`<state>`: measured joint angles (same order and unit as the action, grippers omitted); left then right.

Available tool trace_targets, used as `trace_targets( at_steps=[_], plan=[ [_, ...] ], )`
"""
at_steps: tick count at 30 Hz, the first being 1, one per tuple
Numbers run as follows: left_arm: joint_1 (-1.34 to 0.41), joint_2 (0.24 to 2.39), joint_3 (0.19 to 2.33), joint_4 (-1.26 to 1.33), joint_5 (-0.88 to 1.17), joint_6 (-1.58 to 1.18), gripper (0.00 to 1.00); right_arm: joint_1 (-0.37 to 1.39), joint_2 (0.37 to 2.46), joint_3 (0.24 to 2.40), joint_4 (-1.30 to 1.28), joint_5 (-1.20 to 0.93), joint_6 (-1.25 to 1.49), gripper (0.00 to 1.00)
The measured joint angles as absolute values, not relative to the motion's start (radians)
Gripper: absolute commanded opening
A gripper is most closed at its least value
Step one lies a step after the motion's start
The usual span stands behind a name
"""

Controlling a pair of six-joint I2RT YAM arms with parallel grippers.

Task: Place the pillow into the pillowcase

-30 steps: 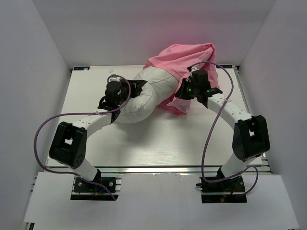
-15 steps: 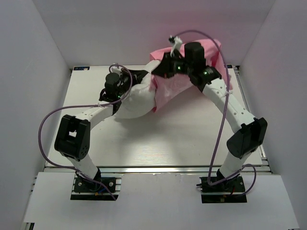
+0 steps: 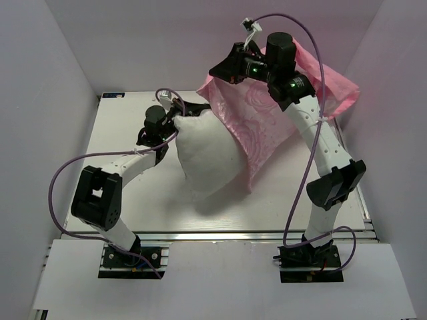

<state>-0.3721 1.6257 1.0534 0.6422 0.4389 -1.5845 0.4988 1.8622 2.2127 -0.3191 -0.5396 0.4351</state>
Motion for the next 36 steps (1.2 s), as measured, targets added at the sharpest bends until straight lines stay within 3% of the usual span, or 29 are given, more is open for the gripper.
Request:
trace_targets(
  at_steps=[9, 10, 11, 12, 13, 14, 18, 21, 28, 32, 36],
  plan=[
    [-0.387, 1.537, 0.803, 0.533, 0.386, -1.478, 0.00, 0.533, 2.009, 2.059, -0.441, -0.555, 0.276, 0.01],
    [-0.387, 1.525, 0.769, 0.529, 0.370, -1.475, 0.00, 0.541, 2.033, 2.053, -0.471, -0.559, 0.245, 0.21],
    [-0.387, 1.513, 0.747, 0.521, 0.352, -1.470, 0.00, 0.547, 2.051, 2.046, -0.500, -0.564, 0.221, 0.31],
    [-0.388, 1.497, 0.728, 0.509, 0.332, -1.460, 0.13, 0.551, 2.063, 2.039, -0.528, -0.574, 0.184, 0.49],
    [-0.388, 1.480, 0.719, 0.483, 0.308, -1.444, 0.23, 0.556, 2.064, 2.032, -0.549, -0.586, 0.151, 0.56],
    [-0.387, 1.461, 0.719, 0.445, 0.282, -1.419, 0.38, 0.559, 2.063, 2.031, -0.574, -0.598, 0.105, 0.63],
    [-0.368, 1.397, 0.783, 0.239, 0.170, -1.260, 0.66, 0.549, 1.980, 2.022, -0.597, -0.614, -0.044, 0.89],
    [-0.353, 1.385, 0.939, 0.064, 0.060, -1.102, 0.75, 0.520, 1.800, 1.915, -0.550, -0.611, -0.148, 0.89],
    [-0.343, 1.295, 1.211, -0.186, -0.191, -0.787, 0.78, 0.499, 1.291, 1.443, -0.286, -0.535, -0.341, 0.89],
    [-0.343, 1.180, 1.196, -0.310, -0.254, -0.721, 0.78, 0.521, 1.252, 1.326, -0.285, -0.504, -0.382, 0.89],
    [-0.342, 1.025, 1.066, -0.385, -0.215, -0.765, 0.79, 0.598, 1.311, 1.224, -0.284, -0.339, -0.365, 0.89]
  ],
)
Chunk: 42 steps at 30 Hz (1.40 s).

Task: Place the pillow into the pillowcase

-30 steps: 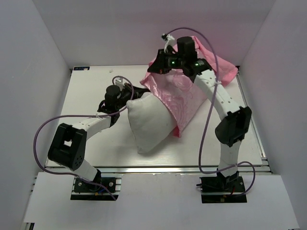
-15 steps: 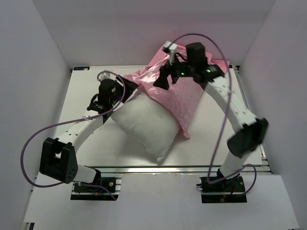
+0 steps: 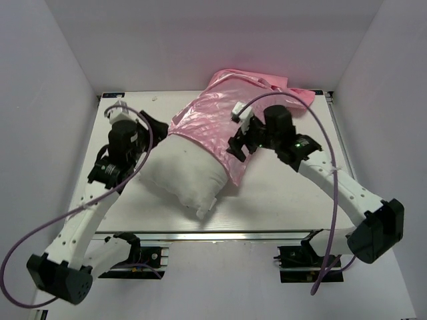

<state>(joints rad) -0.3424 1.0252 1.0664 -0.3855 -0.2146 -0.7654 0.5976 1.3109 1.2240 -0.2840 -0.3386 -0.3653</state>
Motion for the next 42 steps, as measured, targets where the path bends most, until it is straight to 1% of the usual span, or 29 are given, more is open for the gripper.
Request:
trace_targets(
  at_steps=[5, 8, 11, 15, 19, 22, 23, 25, 26, 27, 28, 29, 33, 36, 39, 42],
  plan=[
    [-0.345, 0.833, 0.843, -0.499, -0.145, -0.891, 0.79, 0.744, 1.379, 1.202, -0.256, -0.120, -0.360, 0.89],
    [-0.346, 0.759, 0.749, -0.558, -0.117, -0.959, 0.80, 0.812, 1.458, 1.274, -0.258, -0.034, -0.358, 0.89],
    [-0.347, 0.714, 0.675, -0.559, -0.081, -1.020, 0.81, 0.842, 1.537, 1.346, -0.252, 0.026, -0.352, 0.89],
    [-0.347, 0.703, 0.551, -0.470, -0.013, -1.079, 0.81, 0.855, 1.606, 1.382, -0.251, 0.098, -0.352, 0.89],
    [-0.347, 0.812, 0.481, -0.340, 0.056, -1.114, 0.81, 0.859, 1.673, 1.406, -0.254, 0.155, -0.361, 0.88],
    [-0.347, 0.915, 0.479, -0.249, 0.084, -1.126, 0.77, 0.861, 1.713, 1.420, -0.252, 0.189, -0.379, 0.76],
    [-0.347, 0.937, 0.479, -0.226, 0.090, -1.127, 0.72, 0.863, 1.722, 1.423, -0.251, 0.197, -0.385, 0.59],
    [-0.347, 0.974, 0.479, -0.177, 0.095, -1.134, 0.63, 0.866, 1.731, 1.430, -0.252, 0.209, -0.405, 0.37],
    [-0.347, 0.984, 0.479, -0.158, 0.096, -1.136, 0.53, 0.867, 1.734, 1.436, -0.255, 0.208, -0.411, 0.11],
    [-0.347, 0.994, 0.479, -0.137, 0.097, -1.140, 0.49, 0.868, 1.737, 1.449, -0.265, 0.203, -0.417, 0.03],
    [-0.347, 1.001, 0.479, -0.119, 0.098, -1.143, 0.44, 0.871, 1.739, 1.464, -0.275, 0.196, -0.419, 0.00],
    [-0.347, 1.006, 0.479, -0.102, 0.098, -1.146, 0.38, 0.873, 1.739, 1.477, -0.288, 0.179, -0.425, 0.00],
    [-0.347, 1.037, 0.475, -0.031, 0.100, -1.148, 0.28, 0.884, 1.713, 1.502, -0.315, 0.119, -0.439, 0.00],
    [-0.347, 1.083, 0.475, 0.020, 0.115, -1.148, 0.21, 0.928, 1.683, 1.520, -0.369, 0.064, -0.441, 0.00],
    [-0.346, 1.143, 0.481, 0.078, 0.136, -1.143, 0.18, 0.997, 1.687, 1.594, -0.459, -0.008, -0.417, 0.00],
    [-0.345, 1.218, 0.546, 0.084, 0.152, -1.118, 0.16, 1.054, 1.699, 1.660, -0.523, -0.075, -0.376, 0.00]
  ],
)
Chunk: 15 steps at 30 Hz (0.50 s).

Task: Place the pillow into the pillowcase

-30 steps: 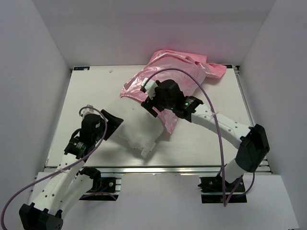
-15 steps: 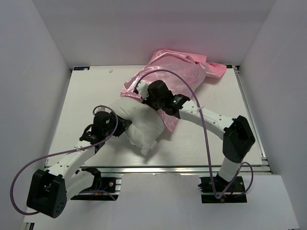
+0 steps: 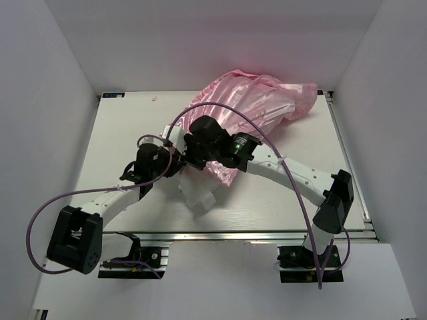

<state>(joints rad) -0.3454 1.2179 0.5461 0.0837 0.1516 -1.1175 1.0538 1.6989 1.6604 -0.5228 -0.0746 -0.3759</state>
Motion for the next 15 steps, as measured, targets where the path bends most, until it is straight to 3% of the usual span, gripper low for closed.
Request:
trace_targets(
  at_steps=[4, 11, 13, 15],
  plan=[
    [-0.340, 1.255, 0.630, 0.102, 0.153, -1.082, 0.13, 1.051, 1.728, 1.744, -0.576, -0.095, -0.339, 0.00],
    [-0.340, 1.267, 0.645, 0.258, 0.167, -1.105, 0.09, 0.878, 1.786, 1.816, -0.627, -0.163, -0.272, 0.00],
    [-0.340, 1.290, 0.645, 0.323, 0.186, -1.132, 0.09, 0.836, 1.800, 1.812, -0.630, -0.173, -0.264, 0.07],
    [-0.342, 1.314, 0.645, 0.362, 0.205, -1.153, 0.10, 0.804, 1.817, 1.808, -0.630, -0.187, -0.255, 0.04]
  ],
)
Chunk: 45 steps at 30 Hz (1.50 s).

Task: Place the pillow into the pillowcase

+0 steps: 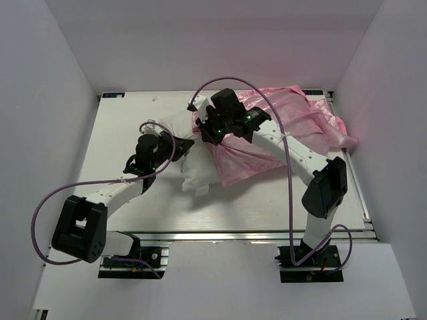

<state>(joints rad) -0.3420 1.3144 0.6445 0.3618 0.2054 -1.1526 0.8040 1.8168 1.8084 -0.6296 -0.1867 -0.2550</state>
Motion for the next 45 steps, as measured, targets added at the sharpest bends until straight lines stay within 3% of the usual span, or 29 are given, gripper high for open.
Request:
trace_targets(
  at_steps=[1, 6, 13, 18, 20, 21, 22, 23, 25, 28, 33, 37, 40, 45],
  plan=[
    [-0.342, 1.325, 0.645, 0.374, 0.216, -1.161, 0.10, 0.788, 1.831, 1.808, -0.630, -0.196, -0.252, 0.00],
    [-0.345, 1.365, 0.652, 0.385, 0.233, -1.177, 0.07, 0.744, 1.932, 1.879, -0.667, -0.252, -0.215, 0.00],
    [-0.364, 1.391, 0.638, 0.439, 0.171, -1.204, 0.01, 0.807, 2.082, 2.214, -0.801, -0.289, -0.162, 0.00],
    [-0.364, 1.351, 0.638, 0.405, 0.124, -1.168, 0.02, 0.842, 2.056, 2.202, -0.805, -0.291, -0.160, 0.01],
    [-0.362, 1.326, 0.641, 0.386, 0.120, -1.137, 0.07, 0.832, 2.043, 2.171, -0.806, -0.321, -0.160, 0.24],
    [-0.361, 1.324, 0.651, 0.372, 0.122, -1.119, 0.14, 0.825, 2.039, 2.158, -0.807, -0.352, -0.163, 0.43],
    [-0.361, 1.325, 0.665, 0.361, 0.128, -1.105, 0.24, 0.818, 2.039, 2.148, -0.807, -0.387, -0.168, 0.70],
    [-0.361, 1.328, 0.684, 0.341, 0.137, -1.085, 0.42, 0.813, 2.039, 2.141, -0.808, -0.420, -0.176, 0.76],
    [-0.357, 1.328, 0.720, 0.284, 0.153, -1.029, 0.51, 0.788, 2.033, 2.132, -0.806, -0.456, -0.226, 0.87],
    [-0.360, 1.304, 0.798, 0.154, 0.136, -0.918, 0.61, 0.737, 2.003, 2.127, -0.811, -0.529, -0.268, 0.89],
    [-0.364, 1.092, 0.890, -0.071, 0.066, -0.680, 0.63, 0.535, 1.829, 2.068, -0.773, -0.695, -0.365, 0.89],
    [-0.378, 0.924, 0.960, -0.152, 0.073, -0.510, 0.66, 0.346, 1.533, 1.788, -0.615, -0.762, -0.418, 0.89],
    [-0.438, 0.868, 0.972, -0.199, 0.099, -0.395, 0.73, 0.342, 1.308, 1.522, -0.482, -0.782, -0.442, 0.89],
    [-0.685, 0.934, 0.973, -0.309, 0.031, -0.209, 0.77, 0.351, 1.200, 1.316, -0.371, -0.793, -0.437, 0.89]
  ],
)
